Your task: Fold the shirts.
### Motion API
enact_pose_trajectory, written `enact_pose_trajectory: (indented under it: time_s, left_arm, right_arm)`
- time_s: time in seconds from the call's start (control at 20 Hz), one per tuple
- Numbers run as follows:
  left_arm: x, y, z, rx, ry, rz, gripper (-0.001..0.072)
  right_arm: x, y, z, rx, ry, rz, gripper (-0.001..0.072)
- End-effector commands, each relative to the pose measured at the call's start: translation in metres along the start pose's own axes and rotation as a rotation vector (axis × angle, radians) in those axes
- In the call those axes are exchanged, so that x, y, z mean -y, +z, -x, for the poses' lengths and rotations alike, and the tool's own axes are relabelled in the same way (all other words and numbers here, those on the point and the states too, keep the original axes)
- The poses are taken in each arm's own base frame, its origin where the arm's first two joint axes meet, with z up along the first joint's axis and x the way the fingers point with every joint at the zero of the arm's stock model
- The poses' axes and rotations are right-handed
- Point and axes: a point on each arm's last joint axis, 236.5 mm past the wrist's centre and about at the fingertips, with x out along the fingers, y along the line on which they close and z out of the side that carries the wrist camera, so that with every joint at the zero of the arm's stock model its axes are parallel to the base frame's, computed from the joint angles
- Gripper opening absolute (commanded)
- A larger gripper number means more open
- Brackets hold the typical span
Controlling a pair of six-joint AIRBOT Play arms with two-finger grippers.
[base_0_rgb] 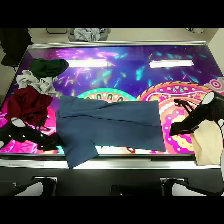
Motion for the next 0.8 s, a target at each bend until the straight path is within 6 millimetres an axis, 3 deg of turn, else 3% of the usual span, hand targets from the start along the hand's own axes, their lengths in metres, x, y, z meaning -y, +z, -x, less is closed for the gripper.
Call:
enact_pose_trajectory:
  time_s: [0.0,0.2,0.3,0.35,0.5,0.65,0.75]
  left_arm:
    - [0.012,-0.002,-0.025,0.045,-0.053,0.02,0.0513]
    - [0.011,0.01,-0.026,0.095,-0.034,0.019,0.0181]
    - [0.01,0.012,-0.026,0.103,-0.032,0.019,0.017]
    - [0.01,0.012,-0.026,0.103,-0.031,0.008,0.0031]
    - [0.011,0.01,-0.026,0.095,-0.033,-0.008,0.003]
    - [0.012,0.009,-0.025,0.092,-0.035,-0.016,0.003]
    - [0.013,0.008,-0.023,0.099,-0.034,-0.05,0.003]
  right_arm:
    - [-0.002,-0.008,-0.004,-0.02,0.01,0.014,0.0558]
    - [-0.009,-0.026,-0.026,-0.04,0.025,0.01,0.0563]
    - [-0.015,-0.039,-0.044,-0.038,0.031,-0.002,0.0589]
    - [-0.019,-0.043,-0.052,-0.033,0.044,-0.01,0.0612]
    - [-0.039,-0.039,-0.069,0.004,0.133,-0.033,0.0608]
    - [-0.032,-0.035,-0.083,0.039,0.107,-0.09,0.0598]
    - [-0.028,-0.03,-0.087,0.062,0.091,-0.154,0.053]
